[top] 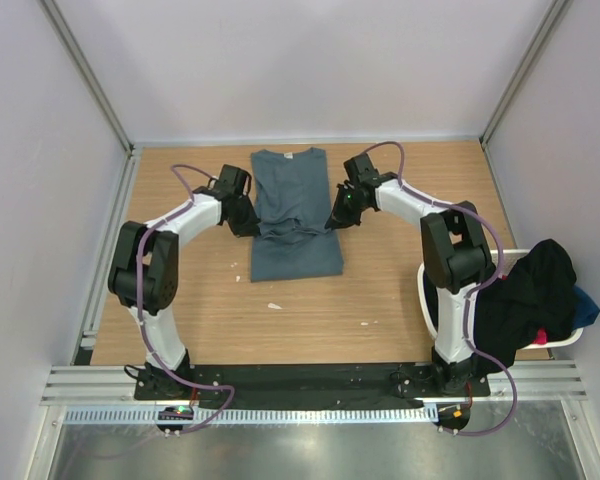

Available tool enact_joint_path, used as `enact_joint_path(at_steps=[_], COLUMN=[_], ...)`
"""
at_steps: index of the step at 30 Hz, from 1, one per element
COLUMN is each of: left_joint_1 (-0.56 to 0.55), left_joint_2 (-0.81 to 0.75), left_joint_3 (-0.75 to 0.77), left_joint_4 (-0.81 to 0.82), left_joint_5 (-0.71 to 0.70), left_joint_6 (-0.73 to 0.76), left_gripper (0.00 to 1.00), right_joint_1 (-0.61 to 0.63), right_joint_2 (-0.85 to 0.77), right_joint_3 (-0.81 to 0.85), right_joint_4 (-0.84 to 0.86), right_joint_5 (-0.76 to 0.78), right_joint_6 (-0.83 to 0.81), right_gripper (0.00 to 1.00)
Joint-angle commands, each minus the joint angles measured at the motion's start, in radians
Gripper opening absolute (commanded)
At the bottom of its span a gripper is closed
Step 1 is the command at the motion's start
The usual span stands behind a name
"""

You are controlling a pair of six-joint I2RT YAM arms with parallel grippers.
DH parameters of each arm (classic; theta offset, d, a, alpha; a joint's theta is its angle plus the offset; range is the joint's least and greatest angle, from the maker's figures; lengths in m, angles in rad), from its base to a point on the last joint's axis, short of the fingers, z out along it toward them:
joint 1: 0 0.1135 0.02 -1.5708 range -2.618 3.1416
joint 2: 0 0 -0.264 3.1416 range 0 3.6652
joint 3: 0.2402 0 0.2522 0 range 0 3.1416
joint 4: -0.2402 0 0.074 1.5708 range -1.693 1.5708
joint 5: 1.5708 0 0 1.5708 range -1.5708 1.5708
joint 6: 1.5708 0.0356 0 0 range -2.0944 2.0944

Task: Fold and stack the t-shirts
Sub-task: Fold the tshirt

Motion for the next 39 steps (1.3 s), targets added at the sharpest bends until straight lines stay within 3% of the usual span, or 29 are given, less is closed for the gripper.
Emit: enact_joint_path(at_steps=[1, 25, 39], left_joint_1=[0.007, 0.007, 0.015], left_joint_2=[0.011, -0.116, -0.027], left_joint_3=[0.033, 0.071, 0.125], left_joint_4=[0.036, -0.014, -0.023], left_joint_5=[-0.005, -0.06, -0.071], left_joint_6=[0.019, 0.011, 0.028], left_gripper=[0.0, 0.0, 0.0], right_joint_1=[-0.007, -0.01, -0.018], right_joint_2=[0.017, -0.048, 0.049], right_joint_3=[0.035, 0.086, 0.161], right_joint_4=[-0.009, -0.048, -0.045], right_joint_5=[0.018, -0.008, -0.007], right_joint_6=[-0.023, -0.023, -0.028], right_gripper=[0.01, 0.01, 0.01])
